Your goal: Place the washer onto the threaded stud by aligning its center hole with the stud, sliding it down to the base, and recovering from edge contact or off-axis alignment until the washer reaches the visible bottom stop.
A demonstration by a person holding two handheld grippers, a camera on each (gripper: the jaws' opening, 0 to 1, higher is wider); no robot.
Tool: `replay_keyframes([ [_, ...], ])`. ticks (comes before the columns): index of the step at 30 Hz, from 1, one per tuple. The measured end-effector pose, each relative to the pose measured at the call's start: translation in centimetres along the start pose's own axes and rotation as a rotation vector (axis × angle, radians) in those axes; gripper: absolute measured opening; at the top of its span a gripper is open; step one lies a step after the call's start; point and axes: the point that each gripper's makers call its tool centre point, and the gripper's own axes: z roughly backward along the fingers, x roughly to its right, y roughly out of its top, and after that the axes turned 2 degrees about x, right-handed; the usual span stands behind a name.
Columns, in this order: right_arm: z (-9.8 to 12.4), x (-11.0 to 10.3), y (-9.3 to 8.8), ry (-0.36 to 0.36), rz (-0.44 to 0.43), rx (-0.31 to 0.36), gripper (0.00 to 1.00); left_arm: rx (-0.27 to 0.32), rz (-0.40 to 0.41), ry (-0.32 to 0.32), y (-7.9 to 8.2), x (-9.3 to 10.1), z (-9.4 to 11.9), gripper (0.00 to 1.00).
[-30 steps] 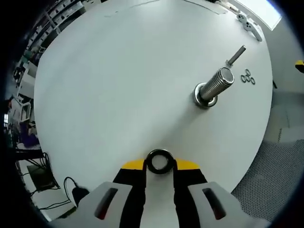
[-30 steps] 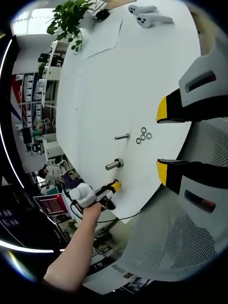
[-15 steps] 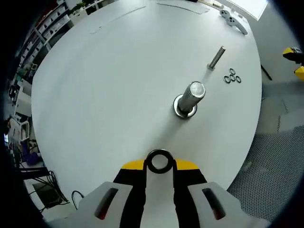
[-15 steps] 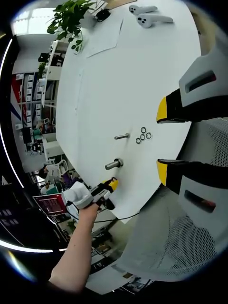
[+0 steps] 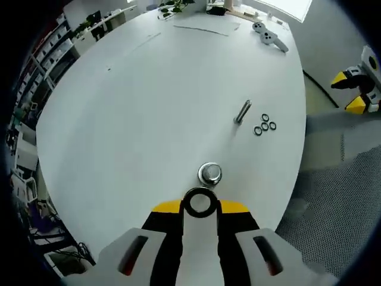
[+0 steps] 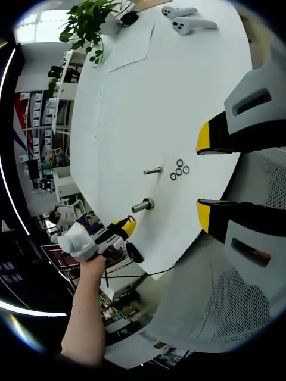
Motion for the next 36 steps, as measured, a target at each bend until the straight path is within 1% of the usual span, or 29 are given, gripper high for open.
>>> replay_keyframes([
  [3, 0.0, -0.1, 0.0, 0.004, 0.002, 0.0, 0.33, 0.008, -0.019, -0.004, 1.0, 0.4, 0.1, 0.18],
  [9, 0.0, -0.2, 0.1, 0.008, 0.005, 0.002, 0.33, 0.004, -0.045, -0.009, 2.0, 1.1, 0.1, 0.18],
  [13, 0.0, -0.2, 0.1, 0.01, 0.007, 0.005, 0.33, -0.011, -0.067, -0.01, 2.1, 1.3, -0.3, 0.19],
  [16, 0.1, -0.4, 0.1, 0.009, 0.029, 0.005, 0.32, -0.02, -0.071, -0.012, 2.2, 1.2, -0.7, 0.19],
  [20, 0.1, -0.3, 0.3, 0.013, 0.026, 0.013, 0.32, -0.028, -0.076, -0.015, 2.6, 1.4, -0.9, 0.19],
  [28, 0.0, -0.5, 0.4, 0.021, 0.031, 0.014, 0.32, -0.064, -0.101, -0.008, 2.4, 1.5, -1.6, 0.19],
  [29, 0.0, -0.5, 0.4, 0.021, 0.033, 0.013, 0.32, -0.071, -0.121, 0.0, 2.3, 1.4, -1.7, 0.19],
  [32, 0.0, -0.5, 0.3, 0.022, 0.035, 0.011, 0.32, -0.074, -0.108, -0.005, 2.4, 1.3, -1.9, 0.19],
  [36, -0.1, -0.5, 0.3, 0.025, 0.036, 0.009, 0.32, -0.086, -0.116, -0.003, 2.4, 1.3, -2.4, 0.19],
])
